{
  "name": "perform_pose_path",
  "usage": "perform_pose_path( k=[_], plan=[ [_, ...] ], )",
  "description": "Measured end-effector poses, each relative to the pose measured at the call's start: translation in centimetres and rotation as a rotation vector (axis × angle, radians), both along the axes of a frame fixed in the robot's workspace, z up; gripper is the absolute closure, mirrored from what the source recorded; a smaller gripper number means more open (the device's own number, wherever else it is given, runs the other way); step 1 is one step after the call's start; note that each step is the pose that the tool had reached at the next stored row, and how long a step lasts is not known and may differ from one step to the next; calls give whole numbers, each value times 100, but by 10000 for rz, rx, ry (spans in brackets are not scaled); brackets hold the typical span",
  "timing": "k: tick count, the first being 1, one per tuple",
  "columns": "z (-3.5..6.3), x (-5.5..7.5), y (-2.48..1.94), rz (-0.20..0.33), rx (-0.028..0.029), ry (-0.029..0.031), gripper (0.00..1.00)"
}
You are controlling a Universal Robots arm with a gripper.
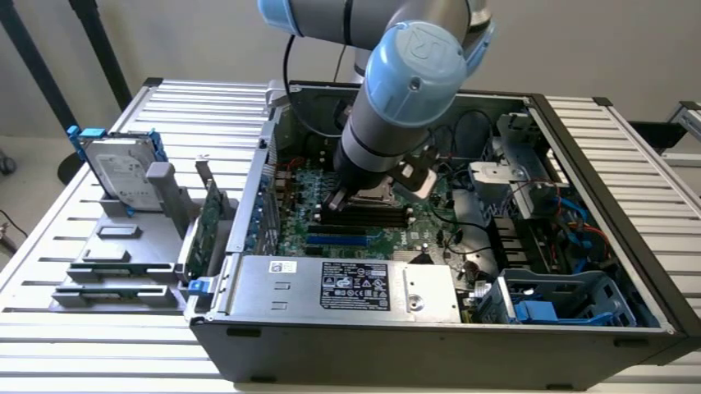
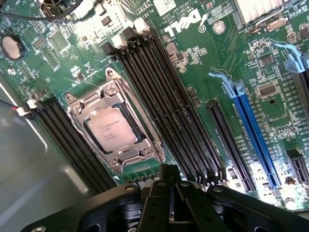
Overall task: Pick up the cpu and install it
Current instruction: 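Install the second cpu locking lever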
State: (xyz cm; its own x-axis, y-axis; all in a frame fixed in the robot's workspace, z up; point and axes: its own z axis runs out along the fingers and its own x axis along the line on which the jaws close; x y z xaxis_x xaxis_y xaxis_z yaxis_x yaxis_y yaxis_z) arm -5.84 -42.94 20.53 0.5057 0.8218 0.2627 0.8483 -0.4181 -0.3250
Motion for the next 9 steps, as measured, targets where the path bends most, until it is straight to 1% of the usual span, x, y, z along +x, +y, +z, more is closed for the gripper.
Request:
perform_pose_path(
  k=[9],
  plan=[
    [-95,-16,55,0,-41,-8,89]
  ],
)
